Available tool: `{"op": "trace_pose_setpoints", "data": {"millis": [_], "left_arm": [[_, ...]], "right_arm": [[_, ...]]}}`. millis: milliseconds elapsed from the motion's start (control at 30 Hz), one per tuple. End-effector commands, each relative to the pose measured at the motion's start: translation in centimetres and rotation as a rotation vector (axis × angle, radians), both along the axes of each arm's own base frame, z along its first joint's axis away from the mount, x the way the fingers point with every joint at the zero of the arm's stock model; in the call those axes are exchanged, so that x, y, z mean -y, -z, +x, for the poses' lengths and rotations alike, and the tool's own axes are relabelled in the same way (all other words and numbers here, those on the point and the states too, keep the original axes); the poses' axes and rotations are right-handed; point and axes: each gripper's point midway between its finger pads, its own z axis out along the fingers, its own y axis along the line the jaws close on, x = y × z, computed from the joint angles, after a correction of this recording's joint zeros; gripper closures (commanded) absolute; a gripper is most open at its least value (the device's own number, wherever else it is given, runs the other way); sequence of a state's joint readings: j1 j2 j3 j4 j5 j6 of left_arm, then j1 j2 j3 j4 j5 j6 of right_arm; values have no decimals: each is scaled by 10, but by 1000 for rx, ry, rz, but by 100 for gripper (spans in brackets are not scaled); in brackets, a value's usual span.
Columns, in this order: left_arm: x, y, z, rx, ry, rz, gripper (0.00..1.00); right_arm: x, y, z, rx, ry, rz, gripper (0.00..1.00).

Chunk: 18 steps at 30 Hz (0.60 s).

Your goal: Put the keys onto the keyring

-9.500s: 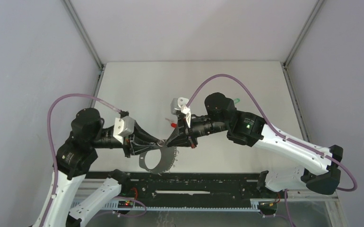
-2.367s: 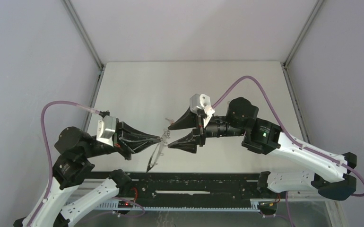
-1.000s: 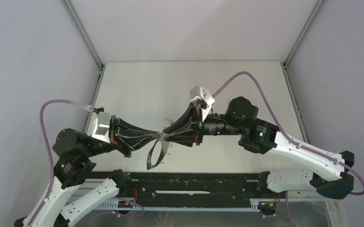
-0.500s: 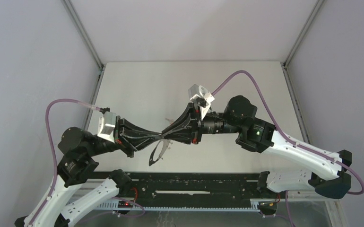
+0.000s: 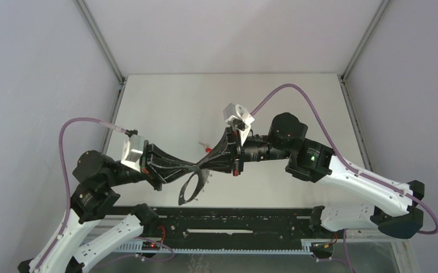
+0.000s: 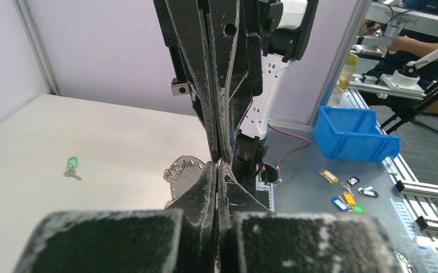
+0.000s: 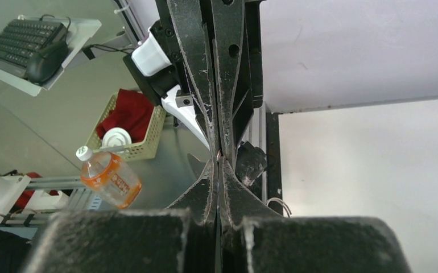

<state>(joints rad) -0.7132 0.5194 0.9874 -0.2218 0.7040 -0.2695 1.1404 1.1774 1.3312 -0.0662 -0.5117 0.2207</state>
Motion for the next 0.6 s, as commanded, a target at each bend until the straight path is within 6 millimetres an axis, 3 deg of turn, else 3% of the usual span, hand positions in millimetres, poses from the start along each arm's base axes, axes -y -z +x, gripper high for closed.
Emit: {"op": "trace_pose_setpoints", "data": {"millis": [0, 200, 367, 567], "left_arm": [[4, -5, -10, 48, 82, 5, 100], [8, 3, -15, 42, 134, 56, 100], [6, 15, -22, 52, 180, 116, 76], [4, 27, -26, 52, 197, 158, 69]], "right_arm": [[-2, 10, -1, 38, 1, -75, 100], [-8, 12, 4, 76, 67, -136, 100], [-2, 9, 7, 83, 105, -134, 100], [-2, 14, 4, 66, 92, -162, 100]]}}
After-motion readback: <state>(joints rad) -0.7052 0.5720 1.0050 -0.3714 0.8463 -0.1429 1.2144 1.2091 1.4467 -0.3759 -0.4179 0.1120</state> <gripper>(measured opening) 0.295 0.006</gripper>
